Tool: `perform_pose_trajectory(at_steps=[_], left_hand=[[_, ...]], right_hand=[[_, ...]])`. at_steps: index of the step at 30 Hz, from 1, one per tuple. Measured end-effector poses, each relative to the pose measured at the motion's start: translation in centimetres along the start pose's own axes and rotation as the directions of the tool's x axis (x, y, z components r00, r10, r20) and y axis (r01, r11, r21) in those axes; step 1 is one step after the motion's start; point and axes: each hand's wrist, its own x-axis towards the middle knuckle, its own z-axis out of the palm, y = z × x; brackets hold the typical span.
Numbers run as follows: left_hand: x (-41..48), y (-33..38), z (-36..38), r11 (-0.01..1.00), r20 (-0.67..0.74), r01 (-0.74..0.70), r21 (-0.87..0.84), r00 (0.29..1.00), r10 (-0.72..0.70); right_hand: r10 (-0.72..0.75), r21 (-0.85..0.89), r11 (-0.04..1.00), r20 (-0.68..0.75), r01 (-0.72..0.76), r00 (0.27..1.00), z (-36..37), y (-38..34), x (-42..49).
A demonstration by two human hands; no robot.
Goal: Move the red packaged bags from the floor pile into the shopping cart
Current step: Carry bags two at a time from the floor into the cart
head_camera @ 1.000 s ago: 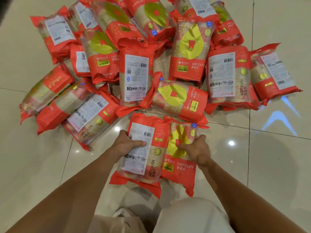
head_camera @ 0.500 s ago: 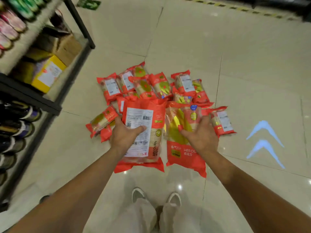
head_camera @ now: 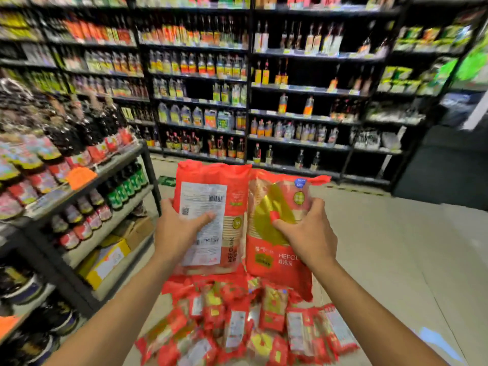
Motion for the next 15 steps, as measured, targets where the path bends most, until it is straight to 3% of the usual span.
perform_pose_trajectory(at_steps=[7,15], left_hand=[[0.4,4.0,-3.4,0.994,-0.103,-0.102,-0.029,0.99,0.099],[-1.9,5.3,-7.0,0.998,-0.229,-0.053,0.031,0.972,0.059]], right_hand=[[-0.094,0.051,0.994,-0.055,0.097,0.994,-2.4,-4.6,0.5],[-0.196,0.121,0.974,0.022,0.192,0.98,-1.3,-6.9,0.7]])
